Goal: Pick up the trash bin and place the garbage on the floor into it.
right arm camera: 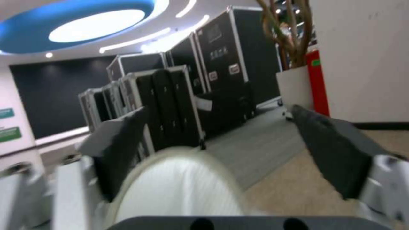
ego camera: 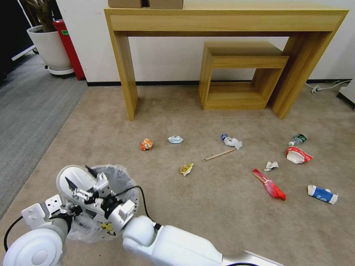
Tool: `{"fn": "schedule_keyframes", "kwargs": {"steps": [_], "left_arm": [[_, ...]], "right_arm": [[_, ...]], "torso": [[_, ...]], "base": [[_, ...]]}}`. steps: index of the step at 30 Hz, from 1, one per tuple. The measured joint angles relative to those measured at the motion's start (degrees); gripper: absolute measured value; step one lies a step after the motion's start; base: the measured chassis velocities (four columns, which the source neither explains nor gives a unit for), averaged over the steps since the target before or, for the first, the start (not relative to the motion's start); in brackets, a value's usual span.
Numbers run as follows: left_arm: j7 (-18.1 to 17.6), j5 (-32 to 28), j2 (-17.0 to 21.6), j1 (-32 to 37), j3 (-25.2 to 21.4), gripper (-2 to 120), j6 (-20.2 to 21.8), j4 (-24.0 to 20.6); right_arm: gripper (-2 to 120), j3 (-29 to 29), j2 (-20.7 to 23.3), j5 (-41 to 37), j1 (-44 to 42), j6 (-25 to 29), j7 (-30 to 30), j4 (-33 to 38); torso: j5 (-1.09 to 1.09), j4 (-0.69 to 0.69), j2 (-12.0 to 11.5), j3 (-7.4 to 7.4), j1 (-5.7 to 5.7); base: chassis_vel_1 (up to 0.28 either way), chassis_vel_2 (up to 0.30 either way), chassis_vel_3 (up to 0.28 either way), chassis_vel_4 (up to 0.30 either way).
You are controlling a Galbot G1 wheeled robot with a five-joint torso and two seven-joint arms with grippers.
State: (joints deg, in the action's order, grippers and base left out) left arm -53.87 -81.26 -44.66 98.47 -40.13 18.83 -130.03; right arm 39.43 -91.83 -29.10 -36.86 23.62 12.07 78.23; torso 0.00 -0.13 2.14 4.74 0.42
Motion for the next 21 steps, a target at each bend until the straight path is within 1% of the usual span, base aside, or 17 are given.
{"fn": "schedule_keyframes", "kwargs": {"steps": [2,4,5,6,7,8,9,10,11,13,21], "left_arm": [[0.2,-2.3,0.1,-1.2,-1.3,0,0.5,-0.5],[0.8,-3.1,0.5,-1.8,-2.1,0,0.9,-0.7],[1.9,-3.5,1.7,-1.9,-2.8,0,1.4,-0.7],[4.4,-1.0,3.1,-0.5,-2.4,0,1.9,-0.3],[4.4,-1.0,3.1,-0.5,-2.4,0,1.9,-0.3],[6.4,1.7,3.6,0.6,-1.9,0,2.5,0.0],[7.2,2.8,3.2,0.9,-1.1,0,3.0,0.1],[6.2,2.0,2.6,0.2,-0.9,0,3.0,0.3],[6.2,2.0,2.6,0.2,-0.9,0,3.0,0.3],[4.0,0.8,2.3,-0.7,-0.4,0,1.9,1.4],[2.9,-0.7,2.9,-0.3,-0.3,0,1.2,1.9]], "right_arm": [[99,-1.6,-0.2,-0.3,0.7,-0.4,0.8,0.6],[100,-2.2,-0.3,-0.4,1.0,-0.5,1.1,0.8],[100,-3.1,-0.2,-0.6,1.5,-0.6,1.3,1.0],[100,-4.2,0.4,-0.8,2.3,-0.7,1.4,1.3],[100,-4.2,0.4,-0.8,2.3,-0.7,1.4,1.3],[100,-5.0,1.3,-0.9,2.7,-0.8,1.5,1.4],[100,-6.0,2.3,-1.1,3.0,-0.9,1.6,1.7],[100,-6.5,2.8,-1.3,3.1,-1.0,1.6,2.0],[100,-6.5,2.8,-1.3,3.1,-1.0,1.6,2.0],[100,-7.0,4.2,-1.6,3.1,-1.1,1.6,2.5],[100,-8.2,6.0,-1.6,1.8,-1.2,1.8,3.5]], "torso": [[-0.02,0.02,0.0,0.00,0.00],[-0.01,0.02,0.0,0.00,0.00],[0.03,-0.02,0.0,0.00,0.00],[0.05,-0.03,0.0,0.00,0.00],[0.05,-0.03,0.0,0.00,0.00],[0.01,-0.01,0.0,0.00,0.00],[-0.01,0.01,0.0,0.01,0.01],[-0.01,0.02,0.0,0.01,0.00],[-0.01,0.02,0.0,0.01,0.00],[0.00,0.00,0.0,0.00,0.00],[0.01,0.01,0.0,0.00,0.00]], "base": [[0.000,0.000,0.000,0.000],[0.000,0.000,0.000,0.000],[0.000,0.000,0.000,0.000],[0.000,0.000,0.000,0.000],[0.000,0.000,0.000,0.000],[0.000,0.000,0.000,0.000],[0.000,0.000,0.000,0.000],[0.000,0.000,0.000,0.000],[0.000,0.000,0.000,0.000],[0.000,0.000,0.000,0.000],[0.000,0.000,0.000,0.000]]}}
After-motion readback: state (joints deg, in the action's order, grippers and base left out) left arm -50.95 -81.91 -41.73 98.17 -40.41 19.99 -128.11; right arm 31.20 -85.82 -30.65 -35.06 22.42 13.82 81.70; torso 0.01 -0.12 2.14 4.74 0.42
